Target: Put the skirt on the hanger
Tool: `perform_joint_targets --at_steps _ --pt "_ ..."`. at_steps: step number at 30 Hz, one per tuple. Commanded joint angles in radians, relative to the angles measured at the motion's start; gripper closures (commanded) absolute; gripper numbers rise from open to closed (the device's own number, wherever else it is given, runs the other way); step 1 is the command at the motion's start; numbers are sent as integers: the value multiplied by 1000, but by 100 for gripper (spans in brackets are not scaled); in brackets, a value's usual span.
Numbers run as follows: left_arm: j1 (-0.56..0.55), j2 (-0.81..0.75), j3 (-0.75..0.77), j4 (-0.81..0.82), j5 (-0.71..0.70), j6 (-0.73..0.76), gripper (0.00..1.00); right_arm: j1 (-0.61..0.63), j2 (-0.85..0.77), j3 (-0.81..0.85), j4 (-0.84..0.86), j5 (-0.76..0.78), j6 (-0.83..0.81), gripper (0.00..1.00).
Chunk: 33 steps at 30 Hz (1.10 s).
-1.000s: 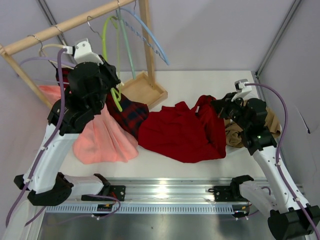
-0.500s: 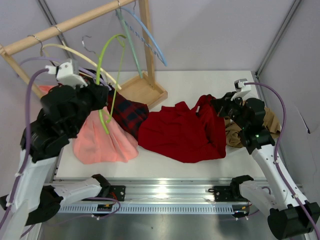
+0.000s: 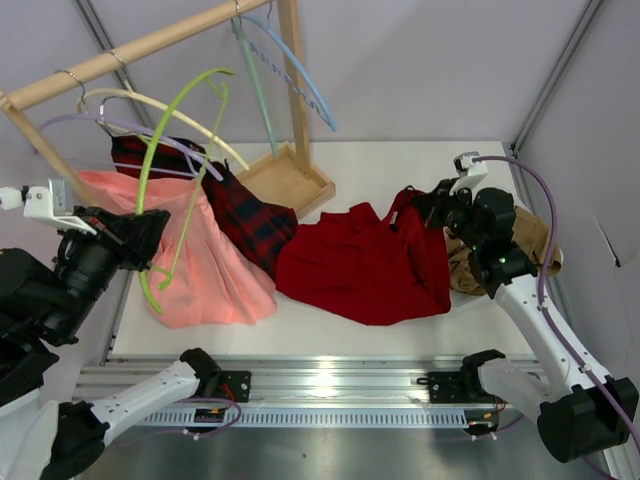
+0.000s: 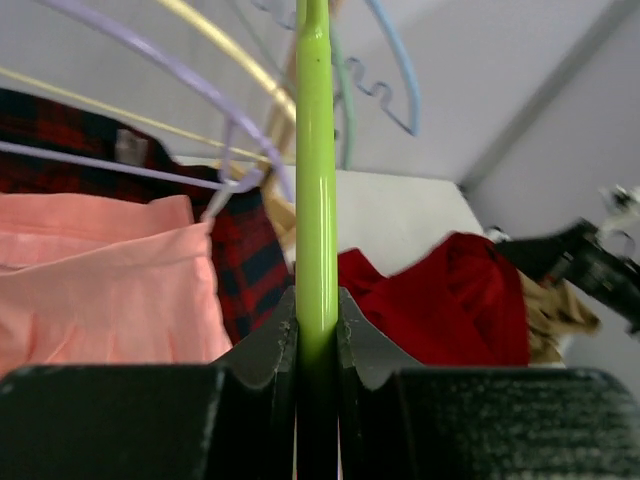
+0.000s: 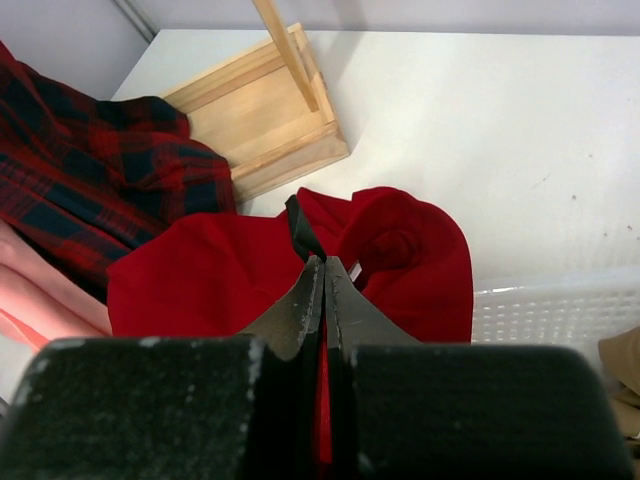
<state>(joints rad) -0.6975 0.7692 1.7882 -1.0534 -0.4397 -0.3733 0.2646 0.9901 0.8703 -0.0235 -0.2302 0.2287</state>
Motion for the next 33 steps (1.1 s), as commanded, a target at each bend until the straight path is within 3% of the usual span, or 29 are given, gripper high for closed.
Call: perform_joint_targets --at_steps 1,10,15,24,33 --pt "-5 24 36 85 268 99 100 18 4 67 68 22 -32 100" --pt "-5 93 28 269 548 129 100 21 -34 93 27 71 -72 100" --pt "-7 154 -87 423 748 80 100 18 -59 102 -47 156 -78 100" --pt "-68 288 -211 621 716 -19 100 15 -152 72 -56 230 -71 100" --pt "-96 351 -319 688 670 -131 100 9 -168 70 -108 373 -83 100"
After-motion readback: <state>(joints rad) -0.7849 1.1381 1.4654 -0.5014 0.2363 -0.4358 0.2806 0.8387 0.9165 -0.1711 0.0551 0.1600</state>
